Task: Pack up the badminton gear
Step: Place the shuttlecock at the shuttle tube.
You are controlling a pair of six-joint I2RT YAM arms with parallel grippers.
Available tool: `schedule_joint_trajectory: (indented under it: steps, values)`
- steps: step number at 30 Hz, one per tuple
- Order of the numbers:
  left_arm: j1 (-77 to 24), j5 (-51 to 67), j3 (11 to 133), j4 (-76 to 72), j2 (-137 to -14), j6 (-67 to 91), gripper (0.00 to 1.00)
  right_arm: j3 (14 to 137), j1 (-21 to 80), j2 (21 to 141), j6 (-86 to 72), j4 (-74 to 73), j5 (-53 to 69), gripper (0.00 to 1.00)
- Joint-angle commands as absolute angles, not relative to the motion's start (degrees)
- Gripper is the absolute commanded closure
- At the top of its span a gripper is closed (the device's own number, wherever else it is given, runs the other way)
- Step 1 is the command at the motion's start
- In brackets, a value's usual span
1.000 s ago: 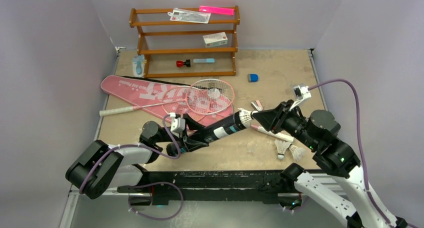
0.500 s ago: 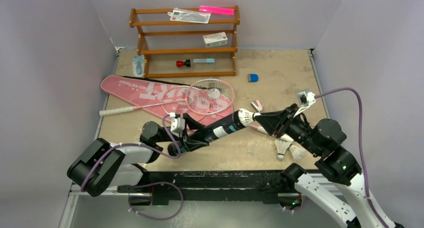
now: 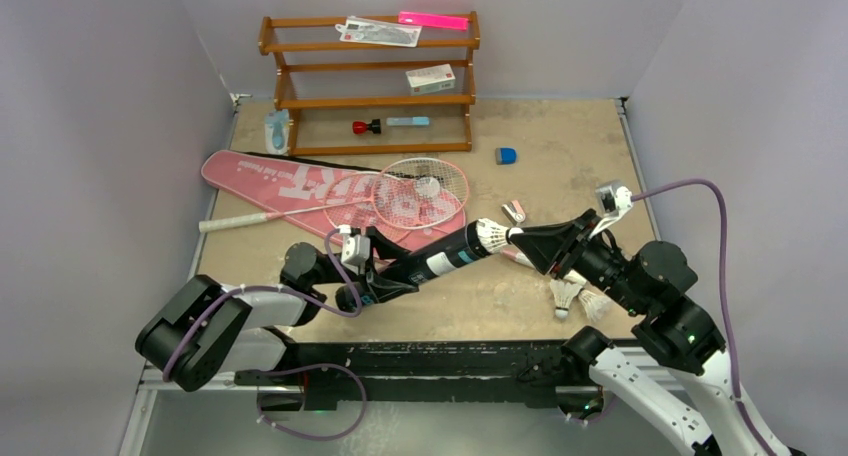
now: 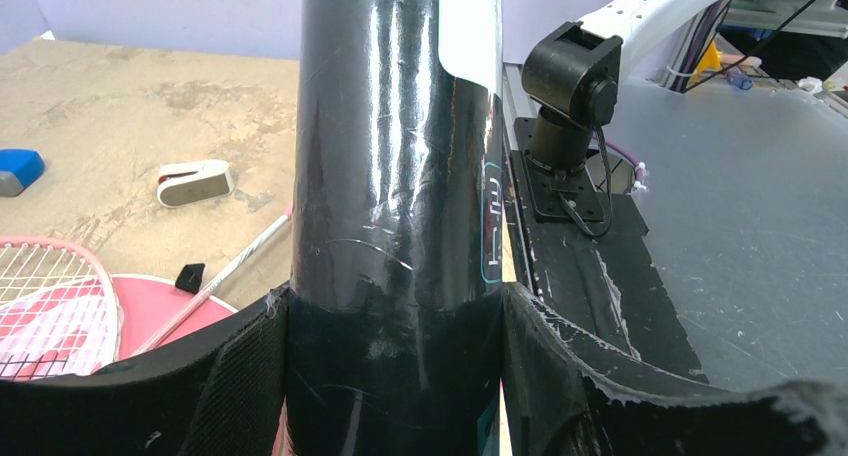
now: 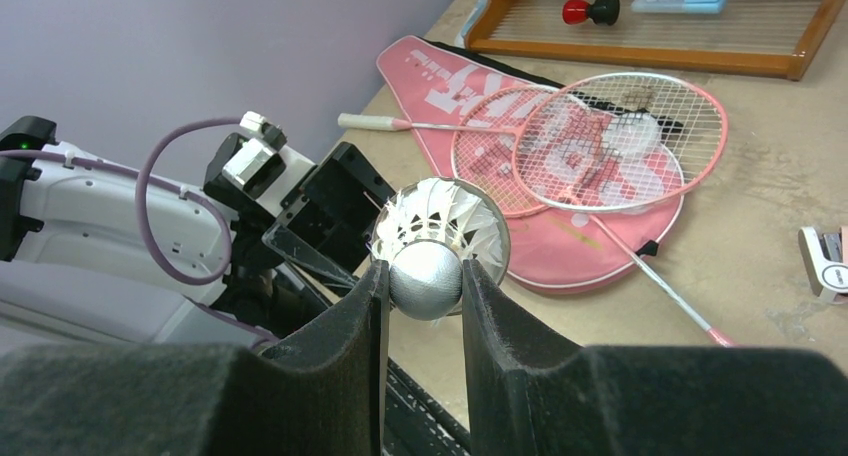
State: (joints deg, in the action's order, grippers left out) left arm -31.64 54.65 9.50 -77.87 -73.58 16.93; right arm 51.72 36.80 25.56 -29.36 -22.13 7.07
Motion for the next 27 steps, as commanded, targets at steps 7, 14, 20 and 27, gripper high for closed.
schedule_joint_trajectory:
  steps: [7, 14, 20, 27]
  values:
    - [-31.57, 52.83, 10.63, -81.91, -73.91, 17.23, 0.52, 52.53, 37.07, 25.69, -28.1, -21.77, 8.21, 1.0]
    - [-31.6, 52.43, 10.55, -82.49, -74.17, 17.23, 0.52, 52.8, 37.03, 25.6, -28.26, -22.35, 8.03, 1.0]
    - [-31.61, 54.17, 9.93, -86.09, -74.62, 17.34, 0.52, 53.84, 37.01, 28.49, -29.44, -24.64, 8.78, 1.0]
    - [-31.6, 55.73, 8.89, -86.59, -73.47, 15.17, 0.52, 55.46, 37.02, 29.55, -31.38, -27.97, 11.07, 1.0]
